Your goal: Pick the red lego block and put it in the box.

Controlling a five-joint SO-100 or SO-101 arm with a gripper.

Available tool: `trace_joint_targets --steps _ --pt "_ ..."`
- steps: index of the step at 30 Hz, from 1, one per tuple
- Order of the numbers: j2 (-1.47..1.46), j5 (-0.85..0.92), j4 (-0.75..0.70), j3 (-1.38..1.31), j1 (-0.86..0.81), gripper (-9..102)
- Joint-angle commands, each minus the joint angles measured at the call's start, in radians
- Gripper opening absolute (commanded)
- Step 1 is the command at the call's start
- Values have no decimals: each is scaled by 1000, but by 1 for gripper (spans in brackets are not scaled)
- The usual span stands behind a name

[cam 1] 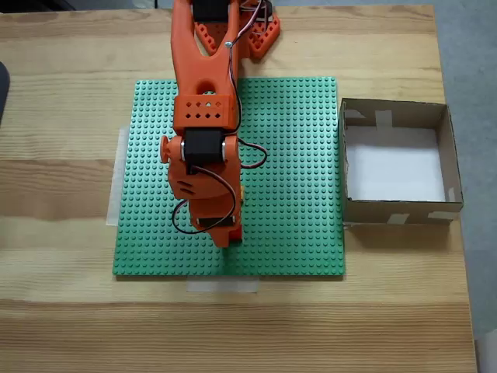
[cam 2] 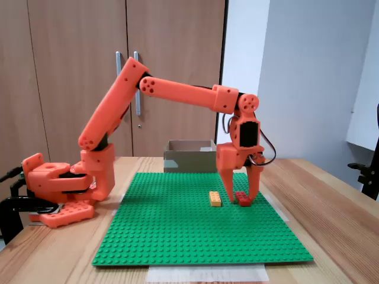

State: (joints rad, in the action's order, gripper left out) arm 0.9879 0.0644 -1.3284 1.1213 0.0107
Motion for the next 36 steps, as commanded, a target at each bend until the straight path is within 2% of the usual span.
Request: trace_joint_targets --steps 1,10,18,26,36 --pt "17 8 6 -31 -3 14" --pt "11 29 29 -29 12 12" --pt "18 46 84 0 20 -1" --pt "77 32 66 32 25 -1" --pt "282 20 126 129 -8 -1"
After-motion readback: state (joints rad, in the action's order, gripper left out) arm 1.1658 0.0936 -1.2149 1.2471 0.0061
